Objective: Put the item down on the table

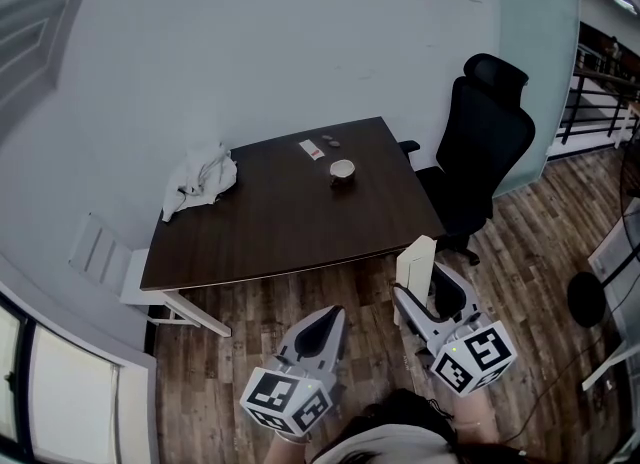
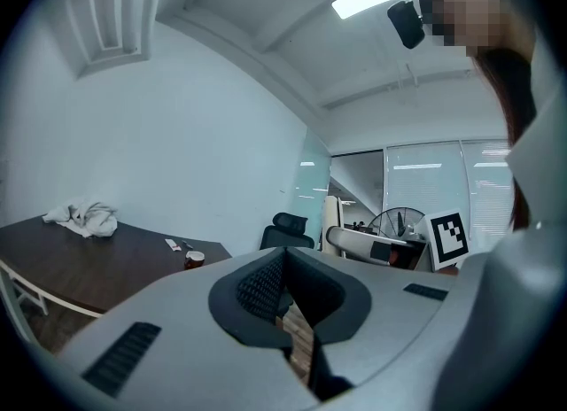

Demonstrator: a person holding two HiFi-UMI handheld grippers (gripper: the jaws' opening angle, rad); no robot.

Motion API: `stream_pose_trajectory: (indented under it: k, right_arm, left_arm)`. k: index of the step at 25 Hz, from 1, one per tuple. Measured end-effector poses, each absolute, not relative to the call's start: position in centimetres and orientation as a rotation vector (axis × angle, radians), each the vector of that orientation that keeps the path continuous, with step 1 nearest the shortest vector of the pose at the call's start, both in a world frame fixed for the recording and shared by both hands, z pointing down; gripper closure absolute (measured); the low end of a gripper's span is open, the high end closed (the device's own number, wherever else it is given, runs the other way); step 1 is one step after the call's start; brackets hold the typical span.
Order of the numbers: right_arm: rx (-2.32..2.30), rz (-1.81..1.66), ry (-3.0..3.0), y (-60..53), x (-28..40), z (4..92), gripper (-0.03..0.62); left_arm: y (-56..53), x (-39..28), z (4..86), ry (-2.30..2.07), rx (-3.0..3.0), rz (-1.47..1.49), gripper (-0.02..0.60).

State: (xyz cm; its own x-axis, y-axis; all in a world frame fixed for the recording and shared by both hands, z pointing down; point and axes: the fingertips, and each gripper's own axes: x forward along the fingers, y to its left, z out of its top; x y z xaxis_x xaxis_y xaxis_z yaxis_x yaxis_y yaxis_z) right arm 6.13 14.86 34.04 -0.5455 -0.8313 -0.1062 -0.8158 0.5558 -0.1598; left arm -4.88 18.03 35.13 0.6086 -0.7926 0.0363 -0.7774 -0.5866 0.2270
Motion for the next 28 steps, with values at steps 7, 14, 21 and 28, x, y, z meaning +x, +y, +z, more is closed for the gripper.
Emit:
stream_pose_trajectory:
  k: [7,14,21,28]
  right_arm:
    - [-1.403,-0.124,2.623,11.5,5.9,34.0,0.315]
    - [-1.399,-0.108,2.629,6.3,5.8,34.2,0.315]
    - [-1.398,-0.113,2.638,0.2,6.0,35.0,0.315]
    - [-1.384,-0.111,2.681,-6.5,5.7,35.2,0.315]
  left_arm:
    - [14.8,-4.8,35.2,-1.277,2.628,-0.102,0.563]
    - [9.6,-4.6,35.5,-1.273,2.635,-0.102,0.563]
    - [3.6,-4.1,35.8,-1.282,2.629,-0.094,0.563]
    - [-2.8,-3.9,35.2,-1.302,2.612,-0.082,0.562]
